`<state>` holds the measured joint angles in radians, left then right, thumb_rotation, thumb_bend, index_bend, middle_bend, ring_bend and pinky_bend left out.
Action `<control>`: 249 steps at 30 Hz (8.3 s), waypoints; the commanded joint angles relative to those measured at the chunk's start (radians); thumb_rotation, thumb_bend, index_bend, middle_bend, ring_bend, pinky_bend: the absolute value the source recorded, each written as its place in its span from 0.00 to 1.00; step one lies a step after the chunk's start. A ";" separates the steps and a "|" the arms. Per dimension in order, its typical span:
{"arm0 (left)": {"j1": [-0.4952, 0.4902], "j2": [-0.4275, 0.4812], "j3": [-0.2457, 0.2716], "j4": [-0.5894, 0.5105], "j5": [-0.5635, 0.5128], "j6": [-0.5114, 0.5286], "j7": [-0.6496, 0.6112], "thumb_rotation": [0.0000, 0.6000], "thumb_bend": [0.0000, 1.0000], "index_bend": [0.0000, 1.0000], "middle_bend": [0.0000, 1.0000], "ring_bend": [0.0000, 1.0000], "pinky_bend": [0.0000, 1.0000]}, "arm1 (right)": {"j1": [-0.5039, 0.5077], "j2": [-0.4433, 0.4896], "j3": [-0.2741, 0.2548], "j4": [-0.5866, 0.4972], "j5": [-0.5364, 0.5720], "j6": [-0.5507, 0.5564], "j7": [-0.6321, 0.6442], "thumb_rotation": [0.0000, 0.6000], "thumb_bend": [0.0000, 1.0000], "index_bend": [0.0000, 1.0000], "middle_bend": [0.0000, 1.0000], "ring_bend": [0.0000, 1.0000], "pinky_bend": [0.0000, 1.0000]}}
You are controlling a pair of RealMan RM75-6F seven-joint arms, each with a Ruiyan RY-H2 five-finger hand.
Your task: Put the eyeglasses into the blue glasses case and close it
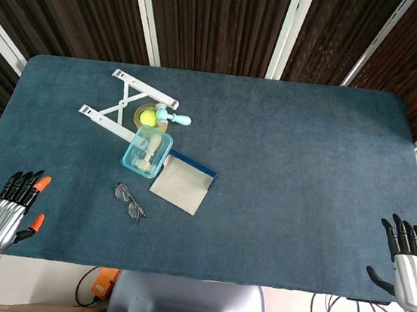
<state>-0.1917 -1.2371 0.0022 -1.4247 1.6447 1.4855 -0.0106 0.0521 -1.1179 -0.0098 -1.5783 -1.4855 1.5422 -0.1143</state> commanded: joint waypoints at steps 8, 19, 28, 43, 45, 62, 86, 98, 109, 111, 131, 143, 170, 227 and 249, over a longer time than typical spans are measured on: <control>-0.169 -0.076 0.024 0.156 0.184 -0.079 -0.217 1.00 0.42 0.12 0.00 0.00 0.00 | -0.007 -0.002 0.004 0.000 -0.015 -0.004 -0.004 1.00 0.33 0.03 0.00 0.00 0.00; -0.354 -0.287 -0.068 0.398 0.148 -0.263 -0.015 1.00 0.38 0.29 0.00 0.00 0.00 | 0.007 -0.006 0.014 0.003 0.005 -0.060 -0.008 1.00 0.33 0.03 0.00 0.00 0.00; -0.398 -0.380 -0.044 0.537 0.110 -0.311 -0.010 1.00 0.35 0.37 0.00 0.00 0.00 | 0.009 0.006 0.016 -0.001 0.003 -0.079 0.010 1.00 0.33 0.03 0.00 0.00 0.00; -0.431 -0.408 -0.007 0.523 0.084 -0.324 -0.004 1.00 0.35 0.39 0.00 0.00 0.00 | 0.008 0.009 0.018 -0.005 -0.004 -0.093 0.009 1.00 0.33 0.02 0.00 0.00 0.00; -0.437 -0.414 -0.007 0.523 0.075 -0.332 -0.001 1.00 0.34 0.39 0.00 0.00 0.00 | 0.008 0.010 0.018 -0.005 -0.004 -0.095 0.009 1.00 0.33 0.02 0.00 0.00 0.00; -0.462 -0.435 0.009 0.541 0.031 -0.374 0.000 1.00 0.32 0.42 0.00 0.00 0.00 | 0.006 0.011 0.023 -0.004 -0.006 -0.100 0.012 1.00 0.33 0.00 0.00 0.00 0.00; -0.480 -0.444 0.022 0.536 0.001 -0.392 0.015 1.00 0.42 0.59 0.00 0.00 0.00 | 0.004 0.012 0.027 -0.001 -0.007 -0.102 0.014 1.00 0.33 0.00 0.00 0.00 0.00; -0.472 -0.443 0.022 0.527 -0.005 -0.360 0.018 1.00 0.43 0.67 0.00 0.00 0.00 | 0.003 0.014 0.028 -0.002 -0.008 -0.103 0.016 1.00 0.33 0.00 0.00 0.00 0.00; -0.458 -0.407 -0.020 0.387 -0.011 -0.262 0.024 1.00 0.46 0.68 0.00 0.00 0.00 | 0.000 0.022 0.025 -0.008 -0.017 -0.100 0.029 1.00 0.33 0.00 0.00 0.00 0.00; -0.463 -0.412 -0.030 0.362 -0.011 -0.257 0.050 1.00 0.46 0.68 0.00 0.00 0.00 | -0.002 0.025 0.024 -0.009 -0.021 -0.094 0.038 1.00 0.33 0.00 0.00 0.00 0.00; -0.589 -0.582 -0.157 0.361 -0.089 -0.352 0.319 1.00 0.48 0.69 0.01 0.00 0.00 | -0.020 0.065 0.017 -0.001 -0.034 -0.075 0.120 1.00 0.33 0.00 0.00 0.00 0.00; -0.677 -0.689 -0.204 0.559 -0.147 -0.430 0.311 1.00 0.48 0.69 0.03 0.00 0.00 | -0.014 0.075 0.021 0.003 -0.022 -0.096 0.137 1.00 0.33 0.00 0.00 0.00 0.00; -0.765 -0.851 -0.258 0.857 -0.260 -0.522 0.180 1.00 0.42 0.64 0.03 0.00 0.00 | -0.032 0.102 0.024 0.004 -0.035 -0.062 0.214 1.00 0.33 0.00 0.00 0.00 0.00; -0.834 -0.995 -0.337 1.059 -0.387 -0.488 0.132 1.00 0.36 0.34 0.00 0.00 0.02 | -0.044 0.123 0.020 0.010 -0.053 -0.049 0.255 1.00 0.33 0.00 0.00 0.00 0.00; -0.536 -0.530 -0.112 0.202 -0.338 -0.356 0.439 1.00 0.25 0.27 0.00 0.00 0.04 | -0.034 0.105 0.000 -0.003 -0.089 -0.066 0.195 1.00 0.33 0.00 0.00 0.00 0.00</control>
<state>-0.7576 -1.8089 -0.1319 -1.1741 1.3322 1.1495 0.3649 0.0181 -1.0129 -0.0095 -1.5808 -1.5745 1.4763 0.0814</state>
